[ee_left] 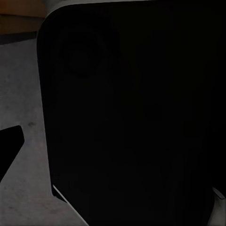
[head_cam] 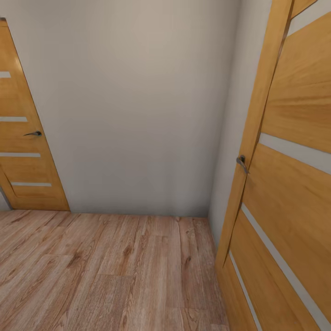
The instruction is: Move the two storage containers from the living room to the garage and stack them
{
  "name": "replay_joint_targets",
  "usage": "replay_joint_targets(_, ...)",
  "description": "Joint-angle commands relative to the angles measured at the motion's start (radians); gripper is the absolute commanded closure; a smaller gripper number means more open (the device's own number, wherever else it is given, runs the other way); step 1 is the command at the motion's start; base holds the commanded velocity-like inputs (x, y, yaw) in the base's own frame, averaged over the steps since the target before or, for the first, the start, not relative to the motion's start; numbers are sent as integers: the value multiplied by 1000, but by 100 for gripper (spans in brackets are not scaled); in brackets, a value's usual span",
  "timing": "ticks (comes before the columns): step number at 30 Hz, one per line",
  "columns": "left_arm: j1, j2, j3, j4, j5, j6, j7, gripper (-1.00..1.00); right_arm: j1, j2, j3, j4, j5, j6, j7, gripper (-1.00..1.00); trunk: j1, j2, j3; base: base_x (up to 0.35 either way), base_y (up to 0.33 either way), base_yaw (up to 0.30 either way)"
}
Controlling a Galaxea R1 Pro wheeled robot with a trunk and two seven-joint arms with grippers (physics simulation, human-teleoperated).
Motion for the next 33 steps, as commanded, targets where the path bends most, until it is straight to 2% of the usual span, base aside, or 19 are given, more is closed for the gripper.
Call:
replay_joint_targets(1, 0, 0, 1, -1, 1, -1, -1, -100, -1, 1, 8, 3, -10, -6, -1, -100, 0, -1, -1, 0, 0, 0)
replay_joint_targets(17, 0, -3, 1, -1, 0, 1, 4, -100, -1, 1, 8, 3, -11, 4, 0, -100, 0, -1, -1, 1, 0, 0)
replay_joint_targets(27, 0, 0, -1, -1, -1, 1, 1, -100, -1, 1, 8, 3, -11, 4, 1, -100, 0, -1, -1, 245, 0, 0)
replay_joint_targets(33, 0, -2, -1, -1, -1, 1, 2, -100, 12, 1, 8, 3, -11, 1, 10, -100, 0, -1, -1, 66, 0, 0)
